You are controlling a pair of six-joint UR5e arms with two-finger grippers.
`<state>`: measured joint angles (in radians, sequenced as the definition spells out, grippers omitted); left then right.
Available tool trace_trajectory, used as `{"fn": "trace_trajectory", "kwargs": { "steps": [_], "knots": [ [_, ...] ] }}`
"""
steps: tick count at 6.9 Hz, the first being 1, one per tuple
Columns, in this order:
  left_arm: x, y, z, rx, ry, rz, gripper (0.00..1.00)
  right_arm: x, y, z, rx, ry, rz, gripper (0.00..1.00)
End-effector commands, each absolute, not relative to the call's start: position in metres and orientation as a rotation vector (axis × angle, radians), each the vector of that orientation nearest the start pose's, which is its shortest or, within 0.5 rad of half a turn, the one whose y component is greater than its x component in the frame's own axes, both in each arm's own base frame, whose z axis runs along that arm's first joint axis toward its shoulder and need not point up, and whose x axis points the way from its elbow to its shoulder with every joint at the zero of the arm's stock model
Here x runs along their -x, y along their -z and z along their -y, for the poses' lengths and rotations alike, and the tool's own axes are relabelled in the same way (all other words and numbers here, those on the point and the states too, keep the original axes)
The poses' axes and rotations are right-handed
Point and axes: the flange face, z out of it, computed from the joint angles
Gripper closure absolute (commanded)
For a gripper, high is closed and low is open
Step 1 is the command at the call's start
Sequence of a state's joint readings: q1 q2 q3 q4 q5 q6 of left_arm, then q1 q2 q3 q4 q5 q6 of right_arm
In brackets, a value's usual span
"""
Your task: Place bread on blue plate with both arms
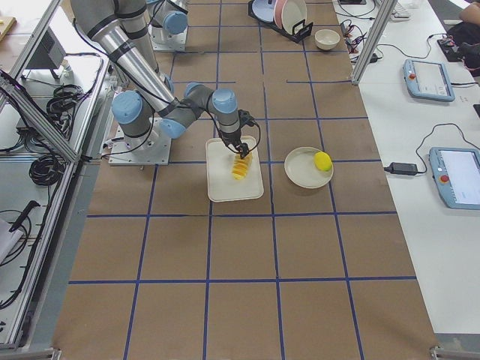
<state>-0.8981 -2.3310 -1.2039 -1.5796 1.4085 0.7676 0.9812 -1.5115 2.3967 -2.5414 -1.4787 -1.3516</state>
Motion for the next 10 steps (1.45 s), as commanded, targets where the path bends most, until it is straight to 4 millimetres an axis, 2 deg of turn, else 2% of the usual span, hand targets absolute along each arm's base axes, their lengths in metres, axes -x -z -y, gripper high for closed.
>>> {"fn": "trace_trajectory", "kwargs": {
  "steps": [1, 2, 3, 4, 5, 6, 7, 8, 9, 10],
  "knots": [
    [-0.322, -0.196, 0.645, -0.076, -0.392, -3.518, 0.72, 0.098, -0.184, 0.401, 1.178, 0.209, -2.940, 0.13],
    [-0.323, -0.200, 0.646, -0.066, -0.383, -3.514, 0.75, 0.100, -0.186, 0.401, 1.170, 0.200, -2.954, 0.42],
    [-0.323, -0.207, 0.647, -0.050, -0.377, -3.510, 0.77, 0.101, -0.188, 0.402, 1.154, 0.192, -2.974, 0.65],
    [-0.321, -0.216, 0.649, -0.013, -0.398, -3.507, 0.79, 0.106, -0.193, 0.399, 1.098, 0.137, -3.032, 0.81],
    [-0.325, -0.228, 0.654, -0.011, -0.381, -3.501, 0.79, 0.112, -0.202, 0.405, 1.026, 0.092, -3.088, 0.87],
    [-0.328, -0.241, 0.656, -0.018, -0.390, -3.498, 0.81, 0.117, -0.210, 0.412, 0.999, 0.046, -3.068, 0.89],
    [-0.329, -0.251, 0.656, -0.039, -0.387, -3.486, 0.87, 0.123, -0.222, 0.422, 0.889, -0.037, -3.087, 0.92],
    [-0.330, -0.260, 0.652, -0.054, -0.402, -3.454, 0.90, 0.119, -0.237, 0.436, 0.867, -0.095, -3.078, 0.92],
    [-0.331, -0.265, 0.651, -0.053, -0.404, -3.448, 0.90, 0.113, -0.262, 0.452, 0.823, -0.171, -3.076, 0.92],
    [-0.332, -0.277, 0.640, -0.072, -0.425, -3.430, 0.90, 0.096, -0.298, 0.467, 0.772, -0.241, -3.053, 0.92]
  ]
}}
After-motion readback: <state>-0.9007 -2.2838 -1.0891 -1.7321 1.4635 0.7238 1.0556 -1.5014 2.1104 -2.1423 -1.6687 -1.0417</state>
